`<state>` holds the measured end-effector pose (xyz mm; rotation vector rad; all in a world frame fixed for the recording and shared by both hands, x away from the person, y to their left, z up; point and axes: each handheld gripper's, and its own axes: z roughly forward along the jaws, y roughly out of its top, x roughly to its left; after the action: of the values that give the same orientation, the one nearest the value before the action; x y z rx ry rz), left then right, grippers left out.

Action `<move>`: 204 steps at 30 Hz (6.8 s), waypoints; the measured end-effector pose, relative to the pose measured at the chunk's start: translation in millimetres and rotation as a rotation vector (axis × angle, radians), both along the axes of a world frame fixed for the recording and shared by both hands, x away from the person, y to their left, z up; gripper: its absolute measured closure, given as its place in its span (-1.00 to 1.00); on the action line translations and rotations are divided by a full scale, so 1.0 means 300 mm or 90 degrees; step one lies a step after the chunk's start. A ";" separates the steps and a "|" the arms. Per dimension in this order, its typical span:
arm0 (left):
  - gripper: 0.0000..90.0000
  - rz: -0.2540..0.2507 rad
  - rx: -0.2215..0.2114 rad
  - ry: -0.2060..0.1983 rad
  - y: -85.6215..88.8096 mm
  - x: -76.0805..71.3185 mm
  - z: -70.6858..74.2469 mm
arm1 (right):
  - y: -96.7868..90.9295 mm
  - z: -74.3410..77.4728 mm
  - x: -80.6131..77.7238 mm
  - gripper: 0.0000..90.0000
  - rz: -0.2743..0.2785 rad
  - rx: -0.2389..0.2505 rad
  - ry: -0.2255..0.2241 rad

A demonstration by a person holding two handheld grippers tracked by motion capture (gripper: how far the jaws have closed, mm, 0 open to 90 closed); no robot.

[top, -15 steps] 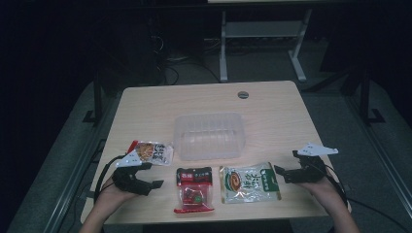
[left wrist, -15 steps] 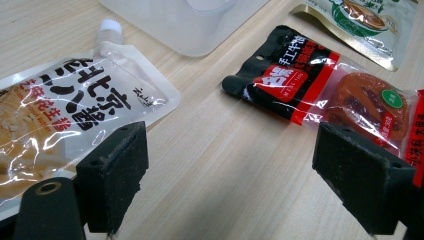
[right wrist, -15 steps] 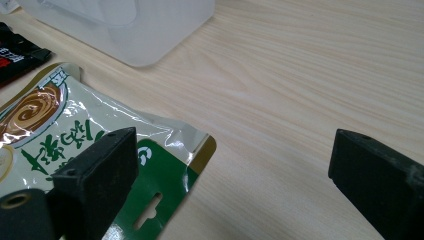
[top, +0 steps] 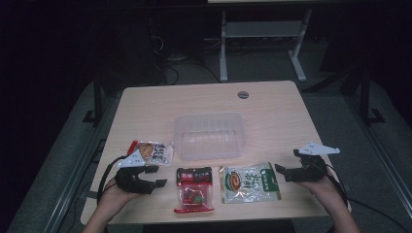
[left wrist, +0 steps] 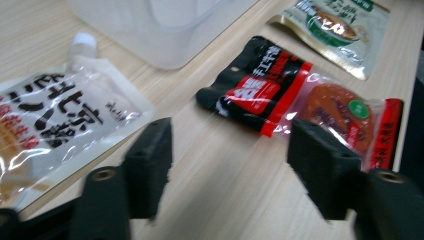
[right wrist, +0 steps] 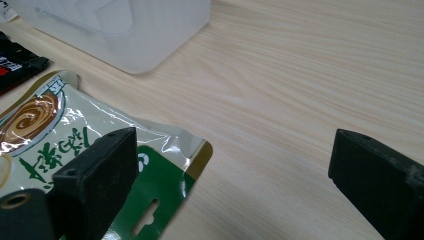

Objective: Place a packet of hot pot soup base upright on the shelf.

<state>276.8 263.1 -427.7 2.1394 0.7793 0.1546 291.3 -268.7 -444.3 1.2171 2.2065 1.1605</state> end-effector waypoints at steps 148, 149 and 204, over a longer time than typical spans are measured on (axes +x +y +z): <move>0.99 -0.033 0.060 0.059 -0.036 -0.034 -0.016 | 0.056 -0.006 0.003 -0.85 0.011 -0.026 0.020; 0.99 -0.033 0.060 0.059 -0.036 -0.034 -0.016 | 0.056 -0.006 0.003 -0.85 0.011 -0.026 0.020; 0.99 -0.044 0.146 0.122 -0.056 -0.011 -0.069 | 0.446 0.055 -0.027 -0.85 0.282 0.029 0.077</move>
<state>273.4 246.3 -448.6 2.4219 0.8294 0.0020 283.2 -135.0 -427.7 0.8538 2.6430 1.3313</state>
